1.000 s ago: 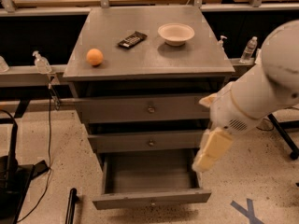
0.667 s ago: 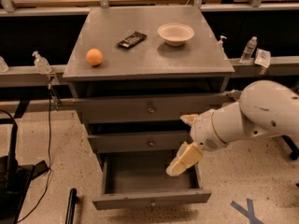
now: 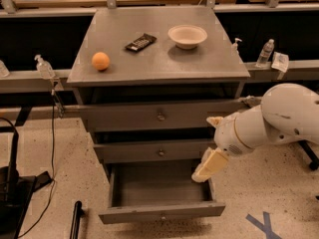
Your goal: Close bottom drawer
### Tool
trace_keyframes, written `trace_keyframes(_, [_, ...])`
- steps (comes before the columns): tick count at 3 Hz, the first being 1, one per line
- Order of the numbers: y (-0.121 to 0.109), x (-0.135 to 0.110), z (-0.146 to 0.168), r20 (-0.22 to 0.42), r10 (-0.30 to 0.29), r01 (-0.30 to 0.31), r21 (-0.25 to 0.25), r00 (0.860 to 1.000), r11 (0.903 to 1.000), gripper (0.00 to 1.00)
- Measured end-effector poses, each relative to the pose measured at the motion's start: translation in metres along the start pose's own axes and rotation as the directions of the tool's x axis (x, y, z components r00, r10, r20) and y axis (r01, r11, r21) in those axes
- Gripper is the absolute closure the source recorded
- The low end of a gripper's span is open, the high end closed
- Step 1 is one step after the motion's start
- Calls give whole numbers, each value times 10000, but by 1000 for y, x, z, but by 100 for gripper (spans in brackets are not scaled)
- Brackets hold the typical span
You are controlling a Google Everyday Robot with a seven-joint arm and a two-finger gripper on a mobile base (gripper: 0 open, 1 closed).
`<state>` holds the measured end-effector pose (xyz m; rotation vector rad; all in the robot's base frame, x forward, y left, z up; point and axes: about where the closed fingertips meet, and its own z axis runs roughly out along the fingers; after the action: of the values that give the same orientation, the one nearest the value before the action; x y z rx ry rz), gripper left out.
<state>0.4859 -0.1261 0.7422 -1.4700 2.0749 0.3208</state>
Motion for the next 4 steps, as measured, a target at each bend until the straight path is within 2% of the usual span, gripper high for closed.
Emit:
trace_keyframes(1, [-5, 73, 17, -993, -875, 880, 14, 9912, 9961, 0])
trace_keyframes(2, [-8, 153, 51, -844, -1215, 1229, 114, 9890, 9924, 0])
trace_keyframes(3, [-8, 153, 51, -849, -1215, 1229, 116, 9890, 9924, 0])
trace_keyframes(4, [-8, 168, 72, -494, -1147, 1164, 339, 9922, 9926, 0])
